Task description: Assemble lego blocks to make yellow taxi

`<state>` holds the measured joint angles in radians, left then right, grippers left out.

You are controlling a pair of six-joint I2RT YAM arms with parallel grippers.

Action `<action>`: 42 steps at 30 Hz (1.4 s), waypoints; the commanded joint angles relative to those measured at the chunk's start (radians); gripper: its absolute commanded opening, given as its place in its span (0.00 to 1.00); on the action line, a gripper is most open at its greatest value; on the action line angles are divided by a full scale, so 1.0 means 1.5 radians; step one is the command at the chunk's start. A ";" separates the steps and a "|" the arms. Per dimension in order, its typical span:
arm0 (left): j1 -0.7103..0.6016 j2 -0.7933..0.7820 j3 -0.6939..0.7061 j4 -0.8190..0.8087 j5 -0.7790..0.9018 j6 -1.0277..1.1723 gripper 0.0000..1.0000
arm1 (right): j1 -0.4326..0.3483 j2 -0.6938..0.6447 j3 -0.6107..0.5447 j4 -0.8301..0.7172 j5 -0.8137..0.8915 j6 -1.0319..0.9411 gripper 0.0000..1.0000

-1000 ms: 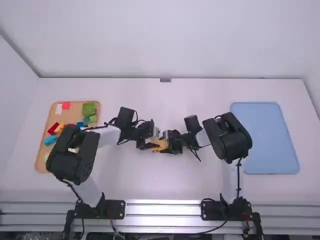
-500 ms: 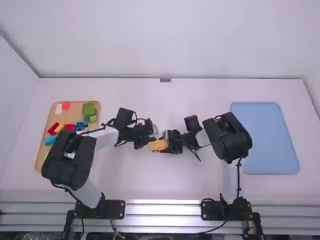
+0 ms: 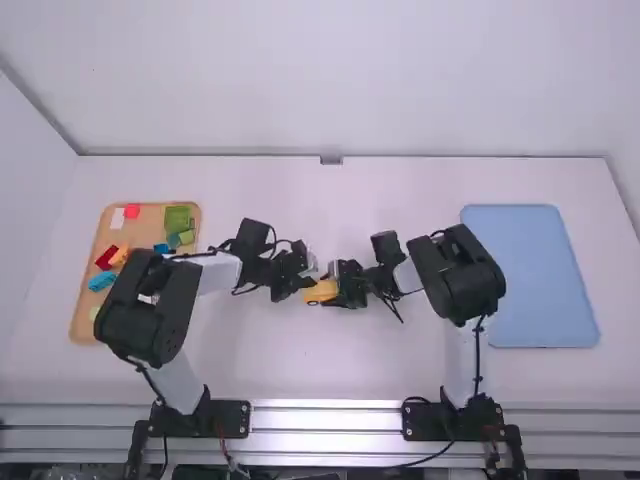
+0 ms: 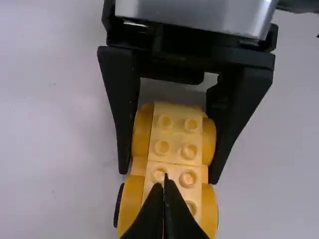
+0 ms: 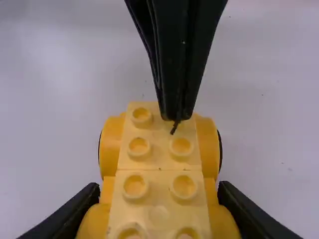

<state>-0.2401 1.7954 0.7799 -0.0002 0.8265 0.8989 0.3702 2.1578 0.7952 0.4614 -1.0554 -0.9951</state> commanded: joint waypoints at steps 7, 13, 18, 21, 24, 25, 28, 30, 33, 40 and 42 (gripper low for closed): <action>0.036 -0.081 0.083 -0.031 0.002 -0.116 0.02 | -0.002 0.010 0.003 0.009 0.025 -0.013 0.29; 0.071 -0.155 0.123 -0.030 -0.055 -0.257 0.56 | -0.026 0.009 0.003 0.028 0.021 0.036 0.46; 0.083 -0.223 0.124 -0.047 -0.219 -0.396 0.99 | -0.040 0.005 0.003 0.075 0.021 0.114 0.94; 0.078 -0.255 0.124 -0.064 -0.311 -0.491 0.99 | -0.050 -0.023 0.003 0.052 0.021 0.138 0.98; 0.077 -0.299 0.124 -0.091 -0.394 -0.591 0.99 | -0.060 -0.090 0.003 -0.039 0.061 0.117 0.98; 0.077 -0.311 0.124 -0.099 -0.419 -0.617 0.99 | -0.061 -0.116 0.003 -0.080 0.084 0.101 0.98; 0.078 -0.349 0.124 -0.124 -0.508 -0.675 0.99 | -0.063 -0.217 0.004 -0.215 0.171 0.055 0.98; 0.078 -0.372 0.124 -0.137 -0.546 -0.687 0.99 | -0.063 -0.288 0.011 -0.286 0.224 0.047 0.98; 0.078 -0.402 0.124 -0.157 -0.599 -0.691 0.99 | -0.063 -0.377 0.034 -0.321 0.255 0.071 0.98; 0.078 -0.457 0.124 -0.235 -0.747 -0.883 0.99 | -0.027 -0.439 0.181 -0.375 0.241 0.169 0.98; 0.078 -0.468 0.124 -0.248 -0.764 -0.901 0.99 | -0.010 -0.434 0.219 -0.410 0.242 0.163 0.99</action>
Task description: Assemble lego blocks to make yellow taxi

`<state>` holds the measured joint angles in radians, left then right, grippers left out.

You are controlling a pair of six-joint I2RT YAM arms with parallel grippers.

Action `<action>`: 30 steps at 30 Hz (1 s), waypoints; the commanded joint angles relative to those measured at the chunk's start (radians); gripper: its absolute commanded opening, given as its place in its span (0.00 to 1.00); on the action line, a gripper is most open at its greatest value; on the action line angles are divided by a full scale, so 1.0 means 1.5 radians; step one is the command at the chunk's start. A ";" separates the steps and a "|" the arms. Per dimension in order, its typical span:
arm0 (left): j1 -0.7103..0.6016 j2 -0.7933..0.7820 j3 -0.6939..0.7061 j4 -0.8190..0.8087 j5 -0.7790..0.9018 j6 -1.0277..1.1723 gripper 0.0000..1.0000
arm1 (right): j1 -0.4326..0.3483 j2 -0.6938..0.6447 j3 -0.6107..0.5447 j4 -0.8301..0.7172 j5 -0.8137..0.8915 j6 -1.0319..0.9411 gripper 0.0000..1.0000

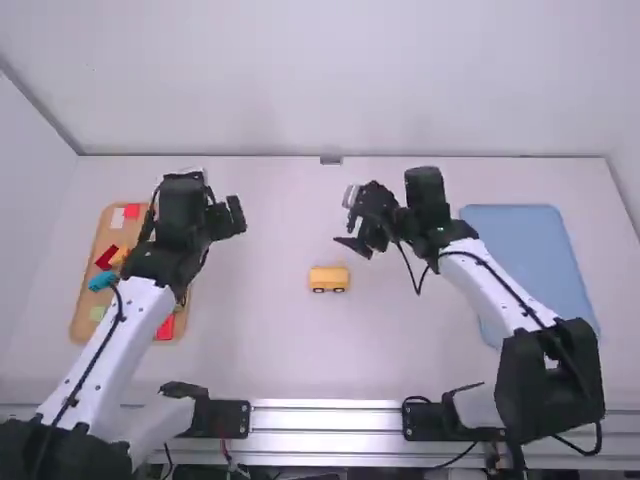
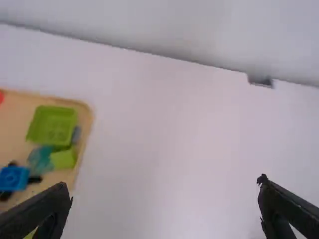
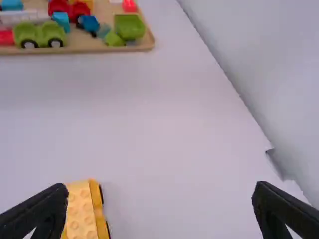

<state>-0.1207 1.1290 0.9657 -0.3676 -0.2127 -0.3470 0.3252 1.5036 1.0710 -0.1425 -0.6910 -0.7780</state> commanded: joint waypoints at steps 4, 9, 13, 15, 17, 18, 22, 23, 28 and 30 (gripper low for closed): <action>0.010 -0.070 0.007 -0.053 -0.096 -0.081 0.99 | 0.083 0.056 0.160 -0.096 0.041 0.031 0.99; 0.122 -0.108 0.046 -0.157 -0.090 -0.112 0.99 | 0.136 0.144 0.289 -0.177 0.057 0.012 0.98; 0.279 -0.128 0.072 -0.223 -0.007 -0.120 0.99 | 0.169 0.205 0.370 -0.205 0.053 0.012 0.99; 0.358 -0.134 0.077 -0.235 0.037 -0.120 0.99 | 0.182 0.223 0.393 -0.209 0.046 0.002 0.98; 0.430 -0.137 0.079 -0.239 0.082 -0.117 0.99 | 0.194 0.232 0.408 -0.210 0.021 -0.010 0.99; 0.440 -0.137 0.080 -0.239 0.089 -0.114 0.99 | 0.195 0.232 0.409 -0.209 0.019 -0.010 0.99; 0.567 -0.123 0.080 -0.229 0.217 -0.057 0.99 | 0.207 0.232 0.421 -0.185 -0.073 -0.008 0.98; 0.589 -0.115 0.080 -0.226 0.232 -0.049 0.99 | 0.206 0.232 0.421 -0.175 -0.090 -0.007 0.99; 0.680 -0.060 0.085 -0.227 0.283 -0.041 0.99 | 0.206 0.232 0.421 -0.099 -0.159 0.075 0.99; 0.706 -0.028 0.098 -0.243 0.301 -0.030 0.99 | 0.212 0.232 0.421 -0.072 -0.170 0.109 0.99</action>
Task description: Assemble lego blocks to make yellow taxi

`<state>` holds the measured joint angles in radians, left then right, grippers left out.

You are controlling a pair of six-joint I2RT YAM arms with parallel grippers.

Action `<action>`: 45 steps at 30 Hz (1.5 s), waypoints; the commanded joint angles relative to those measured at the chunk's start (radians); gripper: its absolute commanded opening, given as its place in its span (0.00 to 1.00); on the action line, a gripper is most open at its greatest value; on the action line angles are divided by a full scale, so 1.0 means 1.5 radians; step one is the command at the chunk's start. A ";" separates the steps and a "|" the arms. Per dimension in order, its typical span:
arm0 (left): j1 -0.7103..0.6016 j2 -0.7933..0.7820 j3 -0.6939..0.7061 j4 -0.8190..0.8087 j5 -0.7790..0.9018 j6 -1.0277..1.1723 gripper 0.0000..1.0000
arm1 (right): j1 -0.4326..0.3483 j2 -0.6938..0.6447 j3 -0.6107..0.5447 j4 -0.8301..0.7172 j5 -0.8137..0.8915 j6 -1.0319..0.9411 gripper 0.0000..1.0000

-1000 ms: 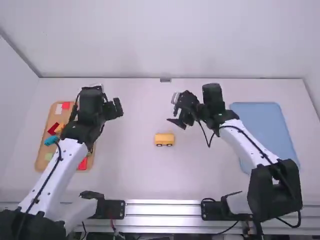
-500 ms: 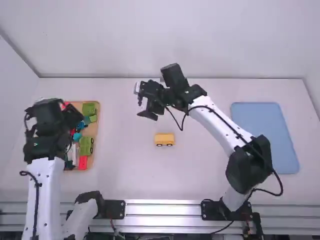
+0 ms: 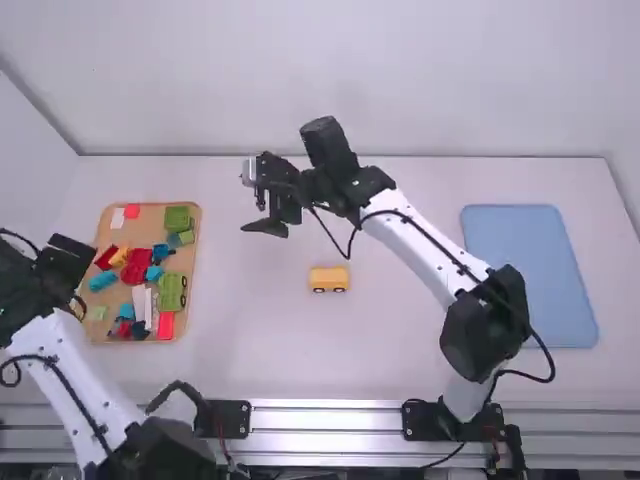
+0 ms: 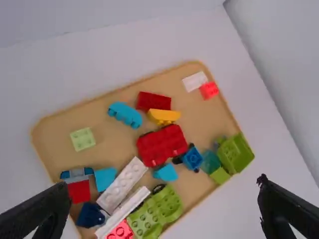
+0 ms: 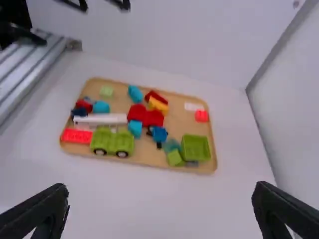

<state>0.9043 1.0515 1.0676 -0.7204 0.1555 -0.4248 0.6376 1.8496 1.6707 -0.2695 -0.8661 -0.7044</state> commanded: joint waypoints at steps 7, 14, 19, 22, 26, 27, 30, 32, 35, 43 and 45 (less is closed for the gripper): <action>0.018 0.125 0.126 -0.045 0.061 0.040 0.99 | 0.028 0.002 0.021 0.020 -0.001 0.063 0.99; -0.058 0.273 0.293 -0.168 0.031 0.087 0.99 | 0.037 0.002 0.021 0.021 0.023 0.063 0.98; -0.153 0.394 0.432 -0.241 -0.084 0.076 0.99 | 0.037 0.002 0.021 0.021 0.024 0.053 0.98; -0.190 0.448 0.489 -0.260 -0.122 0.109 0.99 | 0.036 0.002 0.021 0.018 0.032 0.054 0.98; -0.210 0.539 0.573 -0.299 -0.175 0.134 0.99 | 0.037 0.002 0.021 0.010 0.056 0.053 0.98; -0.210 0.560 0.589 -0.309 -0.174 0.150 0.99 | 0.037 0.002 0.021 0.008 0.057 0.053 0.98; -0.202 0.626 0.636 -0.346 -0.174 0.181 0.99 | 0.037 0.002 0.021 0.005 0.057 0.053 0.98; -0.192 0.679 0.669 -0.371 -0.174 0.196 0.99 | 0.037 0.002 0.021 0.005 0.058 0.053 0.98; -0.183 0.747 0.699 -0.384 -0.161 0.260 1.00 | 0.031 0.002 0.021 0.001 0.057 0.053 0.98; -0.186 0.845 0.699 -0.368 -0.167 0.625 0.93 | 0.017 0.002 0.021 0.000 0.059 0.054 0.98; -0.189 0.847 0.686 -0.364 -0.171 0.698 0.84 | 0.016 0.002 0.021 0.000 0.061 0.053 0.98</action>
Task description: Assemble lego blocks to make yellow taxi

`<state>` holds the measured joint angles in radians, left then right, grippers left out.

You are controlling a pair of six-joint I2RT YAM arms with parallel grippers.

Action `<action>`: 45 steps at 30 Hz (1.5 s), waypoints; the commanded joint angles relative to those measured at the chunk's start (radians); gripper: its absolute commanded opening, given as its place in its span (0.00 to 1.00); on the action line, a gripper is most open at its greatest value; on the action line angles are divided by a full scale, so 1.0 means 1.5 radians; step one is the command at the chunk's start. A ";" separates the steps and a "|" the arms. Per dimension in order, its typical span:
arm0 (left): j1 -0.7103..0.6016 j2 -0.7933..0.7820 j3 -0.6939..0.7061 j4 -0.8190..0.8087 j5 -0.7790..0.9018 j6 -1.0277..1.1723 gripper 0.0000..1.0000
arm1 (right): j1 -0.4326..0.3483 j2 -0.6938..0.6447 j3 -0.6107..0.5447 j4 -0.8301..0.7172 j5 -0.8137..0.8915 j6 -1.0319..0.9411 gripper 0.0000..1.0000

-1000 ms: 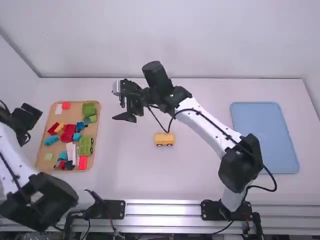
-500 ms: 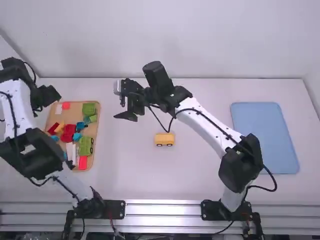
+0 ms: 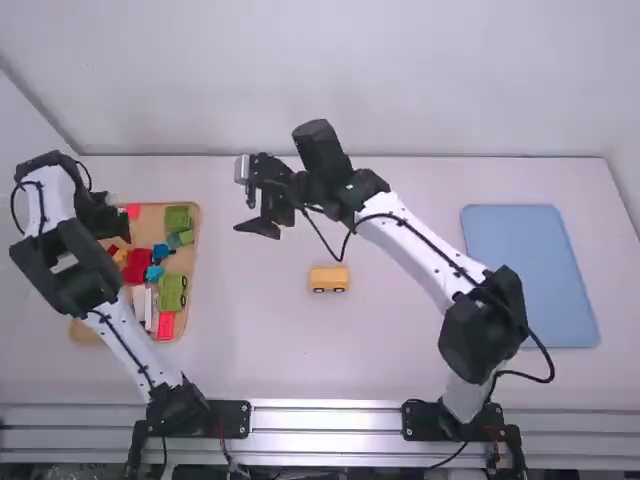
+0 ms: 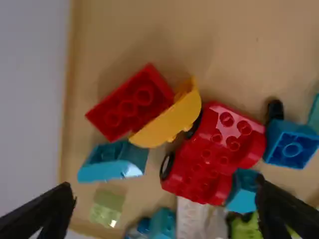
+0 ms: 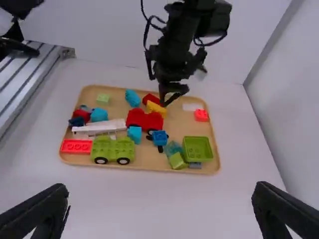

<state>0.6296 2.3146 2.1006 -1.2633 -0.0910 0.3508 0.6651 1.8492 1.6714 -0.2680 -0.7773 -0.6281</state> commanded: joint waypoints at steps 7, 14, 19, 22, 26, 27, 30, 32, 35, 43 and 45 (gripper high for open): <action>-0.001 0.005 -0.035 0.013 -0.012 0.337 0.46 | -0.004 0.002 0.021 0.000 0.041 0.003 0.98; 0.008 0.005 -0.075 0.046 0.014 0.423 0.39 | -0.004 0.002 0.021 -0.001 0.065 0.003 0.98; 0.019 0.005 -0.083 0.066 0.023 0.422 0.40 | -0.004 0.002 0.021 0.000 0.070 0.023 0.98; 0.028 0.005 -0.086 0.066 0.051 0.439 0.41 | -0.004 0.002 0.021 0.000 0.083 0.025 0.98; 0.036 0.005 -0.094 0.087 0.054 0.433 0.44 | -0.003 0.002 0.021 0.002 0.085 0.025 0.98; 0.039 0.005 -0.102 0.095 0.053 0.430 0.44 | -0.003 0.002 0.021 0.002 0.085 0.025 0.98; 0.039 0.005 -0.124 0.118 0.051 0.435 0.42 | -0.003 0.002 0.021 0.004 0.085 0.024 0.98; 0.040 0.005 -0.135 0.134 0.051 0.434 0.40 | -0.003 0.002 0.021 0.007 0.085 0.025 0.98; 0.034 0.005 -0.149 0.140 0.051 0.436 0.34 | -0.003 0.002 0.021 0.010 0.085 0.025 0.98; 0.039 0.005 -0.159 0.138 0.066 0.441 0.18 | -0.003 0.002 0.021 0.014 0.085 0.033 0.98; 0.040 0.005 -0.159 0.138 0.068 0.440 0.26 | -0.003 0.002 0.021 0.014 0.085 0.032 0.98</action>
<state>0.6853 2.3196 1.8782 -1.0531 -0.0185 1.0073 0.6609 1.8492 1.6714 -0.2489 -0.6468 -0.5896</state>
